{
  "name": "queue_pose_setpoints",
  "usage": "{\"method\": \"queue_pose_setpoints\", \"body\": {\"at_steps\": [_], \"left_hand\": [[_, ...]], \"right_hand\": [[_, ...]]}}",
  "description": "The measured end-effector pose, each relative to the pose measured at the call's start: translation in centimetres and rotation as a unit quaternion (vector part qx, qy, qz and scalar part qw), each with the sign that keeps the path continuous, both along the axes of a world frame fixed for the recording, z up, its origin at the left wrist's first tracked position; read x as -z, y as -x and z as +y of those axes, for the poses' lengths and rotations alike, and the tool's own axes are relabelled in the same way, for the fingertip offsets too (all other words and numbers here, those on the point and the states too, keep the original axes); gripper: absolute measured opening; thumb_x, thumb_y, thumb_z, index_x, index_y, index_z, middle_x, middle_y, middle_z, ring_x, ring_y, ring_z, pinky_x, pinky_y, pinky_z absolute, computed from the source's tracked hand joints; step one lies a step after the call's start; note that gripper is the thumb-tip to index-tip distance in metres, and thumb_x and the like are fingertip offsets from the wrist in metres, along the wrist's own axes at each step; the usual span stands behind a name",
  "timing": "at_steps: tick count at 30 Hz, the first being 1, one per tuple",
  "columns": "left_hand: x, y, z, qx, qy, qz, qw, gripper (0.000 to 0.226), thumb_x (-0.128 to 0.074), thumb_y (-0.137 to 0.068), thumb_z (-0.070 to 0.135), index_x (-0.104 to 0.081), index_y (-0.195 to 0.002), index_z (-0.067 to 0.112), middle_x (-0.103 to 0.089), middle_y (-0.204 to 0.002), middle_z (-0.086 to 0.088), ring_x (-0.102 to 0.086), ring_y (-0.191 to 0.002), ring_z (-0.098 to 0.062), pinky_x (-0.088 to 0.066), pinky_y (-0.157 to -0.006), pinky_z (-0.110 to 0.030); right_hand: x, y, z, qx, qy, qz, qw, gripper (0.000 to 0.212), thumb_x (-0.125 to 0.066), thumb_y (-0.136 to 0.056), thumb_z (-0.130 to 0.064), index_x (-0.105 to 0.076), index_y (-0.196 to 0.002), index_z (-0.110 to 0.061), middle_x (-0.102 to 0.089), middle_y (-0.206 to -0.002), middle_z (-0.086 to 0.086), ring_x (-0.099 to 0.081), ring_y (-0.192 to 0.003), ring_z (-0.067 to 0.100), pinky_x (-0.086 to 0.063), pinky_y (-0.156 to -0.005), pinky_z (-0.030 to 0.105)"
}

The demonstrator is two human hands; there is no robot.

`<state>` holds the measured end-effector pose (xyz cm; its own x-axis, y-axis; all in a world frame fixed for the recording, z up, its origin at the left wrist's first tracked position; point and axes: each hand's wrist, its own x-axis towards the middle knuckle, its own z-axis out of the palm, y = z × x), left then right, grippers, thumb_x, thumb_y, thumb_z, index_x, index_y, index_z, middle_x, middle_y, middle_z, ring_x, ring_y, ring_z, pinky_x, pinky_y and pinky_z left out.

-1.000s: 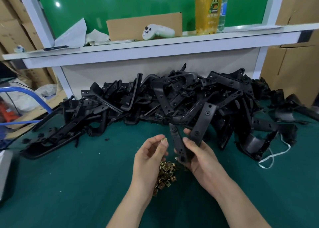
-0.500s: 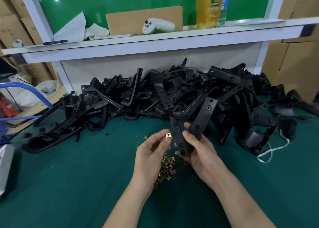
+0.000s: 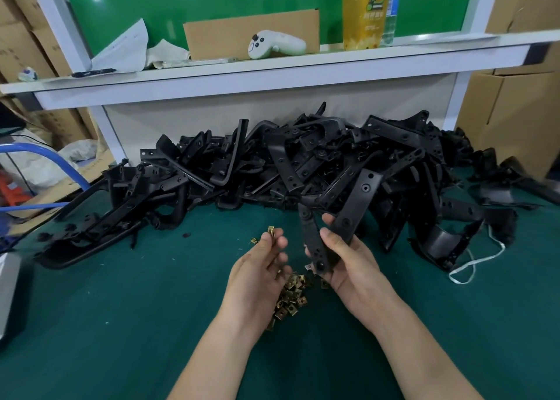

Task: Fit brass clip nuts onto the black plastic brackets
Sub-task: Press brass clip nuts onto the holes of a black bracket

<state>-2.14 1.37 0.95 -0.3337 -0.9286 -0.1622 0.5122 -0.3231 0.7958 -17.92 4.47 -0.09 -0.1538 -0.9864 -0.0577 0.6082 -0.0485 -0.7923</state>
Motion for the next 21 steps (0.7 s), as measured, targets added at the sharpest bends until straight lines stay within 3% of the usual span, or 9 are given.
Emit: {"method": "queue_pose_setpoints", "body": {"at_steps": [7,12,15,21], "left_hand": [[0.0,-0.1,-0.2,0.009,-0.035,0.021,0.999,0.023,-0.066,-0.088,0.034,-0.083,-0.094,0.019,-0.070,-0.090,0.006,-0.062,-0.068,-0.006,-0.048,-0.076,-0.027],[-0.3,-0.3,0.0,0.044,-0.005,0.028,0.999,0.017,-0.068,-0.093,0.027,-0.078,-0.102,0.016,-0.072,-0.102,-0.001,-0.066,-0.076,-0.009,-0.056,-0.072,-0.026],[-0.5,0.0,0.3,0.044,0.021,0.003,0.999,0.017,-0.068,-0.093,0.026,-0.077,-0.102,0.014,-0.074,-0.107,-0.007,-0.067,-0.079,-0.011,-0.057,-0.070,-0.026],[-0.6,0.9,0.7,0.000,0.082,-0.089,0.993,0.023,-0.067,-0.084,0.037,-0.082,-0.085,0.019,-0.077,-0.096,-0.005,-0.067,-0.074,-0.010,-0.056,-0.069,-0.025]], "right_hand": [[-0.1,0.0,0.1,-0.003,0.000,-0.003,1.000,0.040,-0.080,-0.074,-0.026,-0.074,-0.114,-0.030,-0.074,-0.113,0.012,-0.074,-0.085,0.022,-0.059,-0.064,0.029],[-0.1,0.0,0.2,-0.009,-0.002,0.007,1.000,0.041,-0.080,-0.076,-0.027,-0.073,-0.116,-0.029,-0.075,-0.110,0.009,-0.073,-0.083,0.021,-0.058,-0.064,0.029],[0.0,0.0,0.2,-0.013,-0.001,0.011,1.000,0.037,-0.078,-0.079,-0.026,-0.073,-0.115,-0.029,-0.075,-0.110,0.008,-0.073,-0.084,0.019,-0.058,-0.063,0.028],[0.1,-0.1,0.2,-0.023,0.005,0.030,0.999,0.039,-0.078,-0.078,-0.030,-0.073,-0.117,-0.029,-0.075,-0.110,0.008,-0.072,-0.083,0.017,-0.056,-0.061,0.026]]}}
